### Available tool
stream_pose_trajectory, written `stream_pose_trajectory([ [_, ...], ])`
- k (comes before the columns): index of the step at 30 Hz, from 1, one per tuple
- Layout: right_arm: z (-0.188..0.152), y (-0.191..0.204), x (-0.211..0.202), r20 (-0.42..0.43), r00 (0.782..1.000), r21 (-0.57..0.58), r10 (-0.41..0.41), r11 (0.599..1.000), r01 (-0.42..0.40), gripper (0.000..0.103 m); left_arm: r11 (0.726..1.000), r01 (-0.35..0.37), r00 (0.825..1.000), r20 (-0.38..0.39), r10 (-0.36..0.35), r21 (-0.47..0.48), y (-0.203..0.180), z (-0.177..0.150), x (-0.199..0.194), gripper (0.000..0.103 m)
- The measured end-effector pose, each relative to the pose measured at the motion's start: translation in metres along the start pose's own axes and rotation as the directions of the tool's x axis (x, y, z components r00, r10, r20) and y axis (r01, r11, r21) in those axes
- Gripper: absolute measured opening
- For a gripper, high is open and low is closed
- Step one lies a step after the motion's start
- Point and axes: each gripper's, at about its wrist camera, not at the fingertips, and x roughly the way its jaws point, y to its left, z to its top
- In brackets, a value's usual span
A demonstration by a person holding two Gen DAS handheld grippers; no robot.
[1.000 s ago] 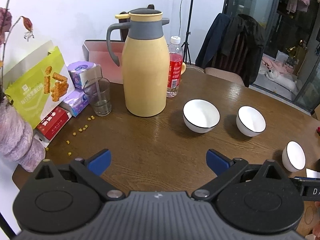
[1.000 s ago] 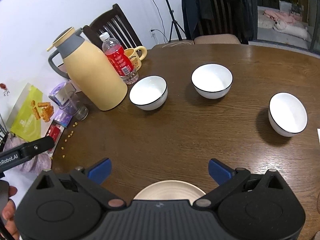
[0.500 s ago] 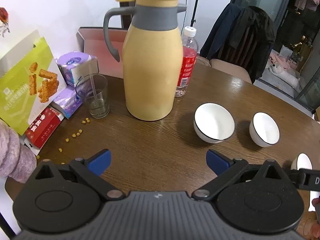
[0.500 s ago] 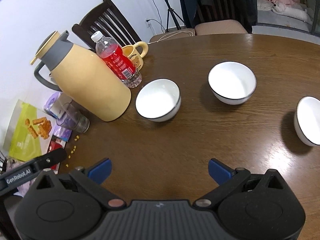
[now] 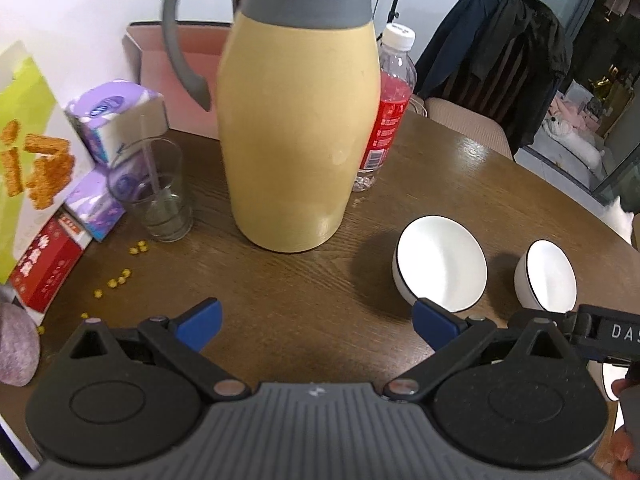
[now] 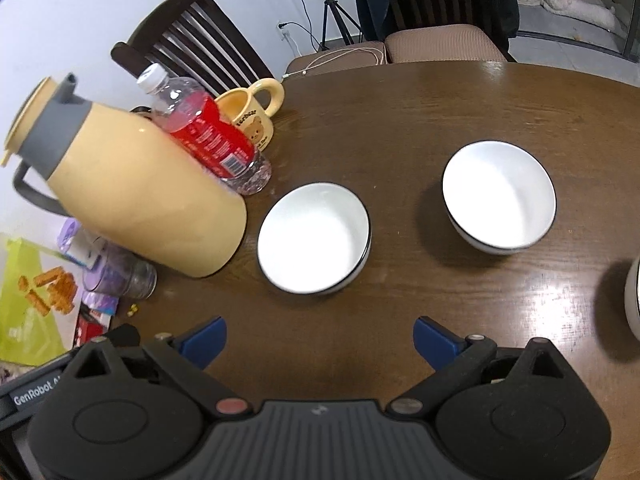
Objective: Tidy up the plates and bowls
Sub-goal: 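Close both tools on the rim of the white bowl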
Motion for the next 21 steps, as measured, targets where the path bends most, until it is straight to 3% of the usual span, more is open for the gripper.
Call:
stream_pose_trajectory([
  [21, 0.047, -0.019, 0.071, -0.038, 0.996, -0.052, -0.078, 0.996, 0.076, 0.080, 1.000, -0.014, 0.995, -0.101, 0.011, -0.024, -0.027, 0.032, 0.089, 0.103],
])
